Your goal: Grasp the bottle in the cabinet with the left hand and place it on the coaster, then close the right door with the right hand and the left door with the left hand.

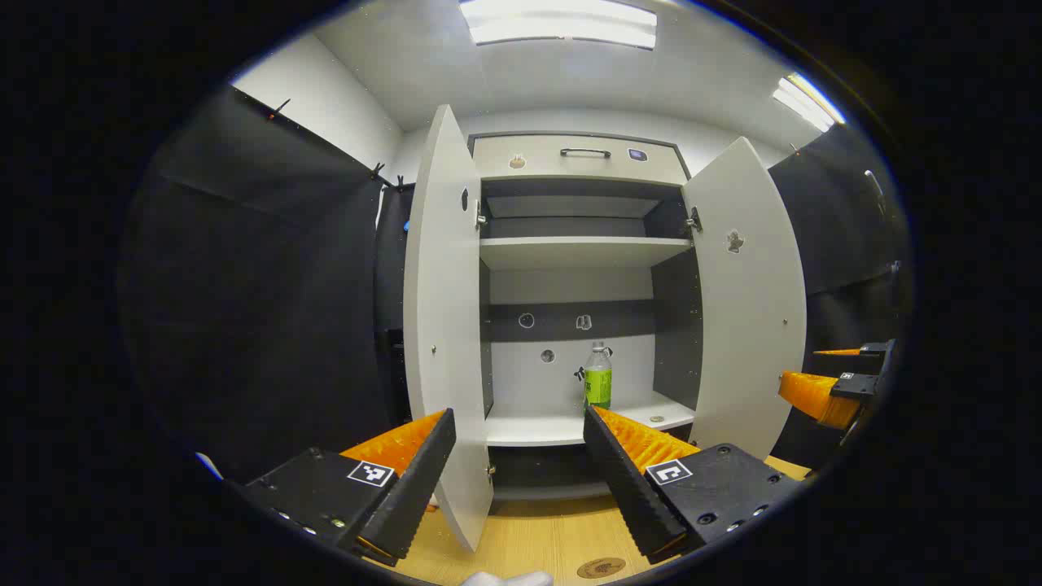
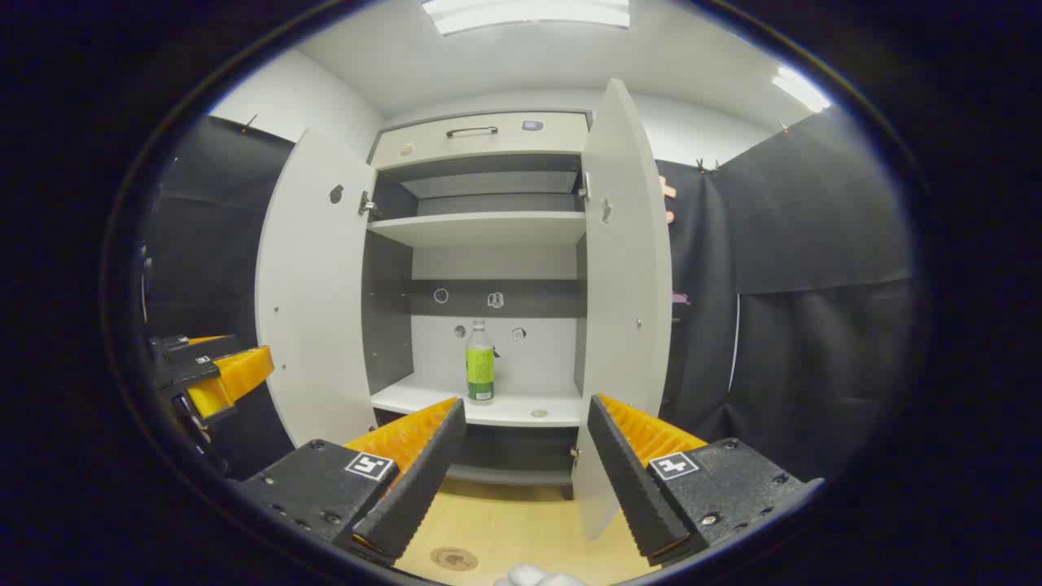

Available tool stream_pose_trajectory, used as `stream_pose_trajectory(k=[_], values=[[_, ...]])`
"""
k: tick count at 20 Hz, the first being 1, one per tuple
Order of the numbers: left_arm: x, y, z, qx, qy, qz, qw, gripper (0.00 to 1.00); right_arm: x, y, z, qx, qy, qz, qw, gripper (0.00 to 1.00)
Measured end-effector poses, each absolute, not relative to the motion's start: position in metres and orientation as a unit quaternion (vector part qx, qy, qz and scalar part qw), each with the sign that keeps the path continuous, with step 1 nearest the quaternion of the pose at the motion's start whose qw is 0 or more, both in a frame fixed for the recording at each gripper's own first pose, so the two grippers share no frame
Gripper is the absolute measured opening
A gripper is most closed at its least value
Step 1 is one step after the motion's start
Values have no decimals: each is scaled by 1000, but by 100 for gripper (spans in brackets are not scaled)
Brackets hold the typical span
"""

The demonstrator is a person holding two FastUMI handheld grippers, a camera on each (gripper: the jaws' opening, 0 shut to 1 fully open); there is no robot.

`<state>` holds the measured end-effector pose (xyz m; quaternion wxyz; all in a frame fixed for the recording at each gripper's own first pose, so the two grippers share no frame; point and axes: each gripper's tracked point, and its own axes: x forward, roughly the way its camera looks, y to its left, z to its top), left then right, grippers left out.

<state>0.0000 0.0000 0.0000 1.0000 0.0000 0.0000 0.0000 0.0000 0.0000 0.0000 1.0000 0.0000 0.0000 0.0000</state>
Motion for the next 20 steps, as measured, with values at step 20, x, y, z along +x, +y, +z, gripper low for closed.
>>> stream_pose_trajectory(k=[20], values=[[53,-13,-8,3,10,-13,1000,96,20,-10,-4,1,14,0,1000,99]])
